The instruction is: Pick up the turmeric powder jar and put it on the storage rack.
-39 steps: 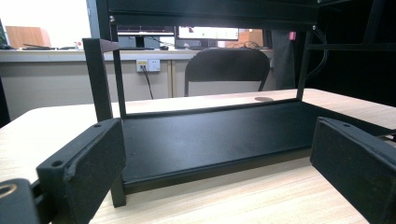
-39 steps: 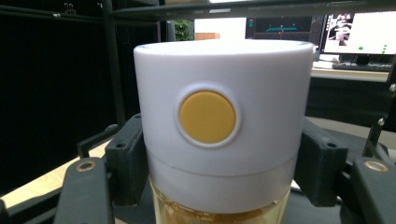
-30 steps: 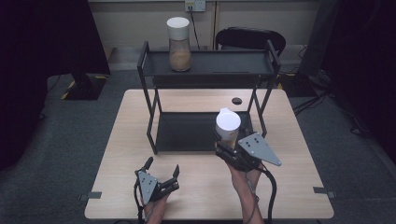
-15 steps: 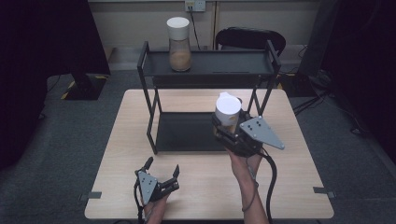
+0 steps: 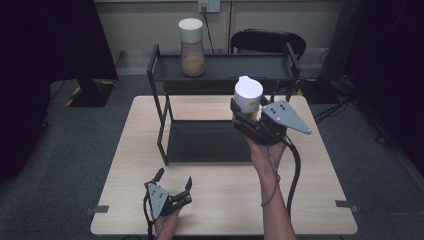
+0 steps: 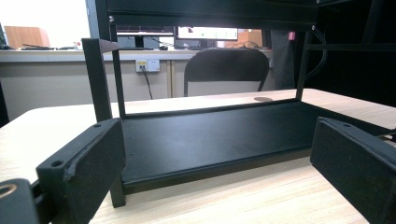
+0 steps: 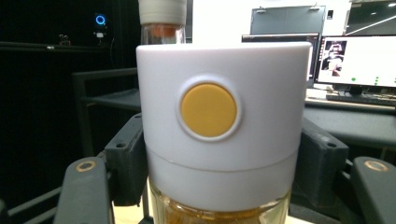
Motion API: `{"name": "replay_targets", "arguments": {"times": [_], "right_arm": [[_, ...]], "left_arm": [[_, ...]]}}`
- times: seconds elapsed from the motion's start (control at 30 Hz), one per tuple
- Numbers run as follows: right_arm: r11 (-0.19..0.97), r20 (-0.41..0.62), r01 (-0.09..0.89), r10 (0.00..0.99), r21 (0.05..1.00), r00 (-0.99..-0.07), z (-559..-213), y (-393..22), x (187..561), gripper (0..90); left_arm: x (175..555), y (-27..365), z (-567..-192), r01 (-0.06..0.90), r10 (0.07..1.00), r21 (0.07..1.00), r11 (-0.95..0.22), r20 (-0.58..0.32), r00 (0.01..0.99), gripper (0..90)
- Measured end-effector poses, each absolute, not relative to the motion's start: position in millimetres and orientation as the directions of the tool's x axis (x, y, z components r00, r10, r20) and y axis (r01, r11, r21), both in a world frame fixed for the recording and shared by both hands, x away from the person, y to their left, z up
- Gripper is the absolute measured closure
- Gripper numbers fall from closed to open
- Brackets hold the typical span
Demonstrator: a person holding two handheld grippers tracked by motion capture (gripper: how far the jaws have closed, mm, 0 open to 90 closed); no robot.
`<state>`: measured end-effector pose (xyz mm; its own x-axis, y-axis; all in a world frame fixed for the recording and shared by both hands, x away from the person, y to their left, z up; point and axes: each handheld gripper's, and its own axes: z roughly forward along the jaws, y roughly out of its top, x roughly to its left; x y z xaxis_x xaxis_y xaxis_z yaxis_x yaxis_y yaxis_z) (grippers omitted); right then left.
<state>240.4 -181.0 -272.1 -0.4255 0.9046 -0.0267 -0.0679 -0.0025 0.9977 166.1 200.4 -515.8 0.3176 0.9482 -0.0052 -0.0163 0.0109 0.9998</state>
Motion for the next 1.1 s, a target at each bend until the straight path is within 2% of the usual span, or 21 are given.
{"name": "replay_targets", "arguments": {"times": [0.73, 1.1], "right_arm": [[0.01, -0.029, -0.049, 0.908, 0.999, -0.418, -199.2, -170.0, 293.9, 29.8], [0.033, -0.054, -0.061, 0.918, 0.998, -0.393, -185.6, -153.6, 319.7, 29.9]], "left_arm": [[166.2, 200.5, -515.9, -0.017, 0.948, 1.0, 0.01, -0.005, 0.318, 2.5], [166.1, 200.4, -515.8, -0.016, 0.948, 1.0, 0.012, -0.007, 0.319, 2.5]]}}
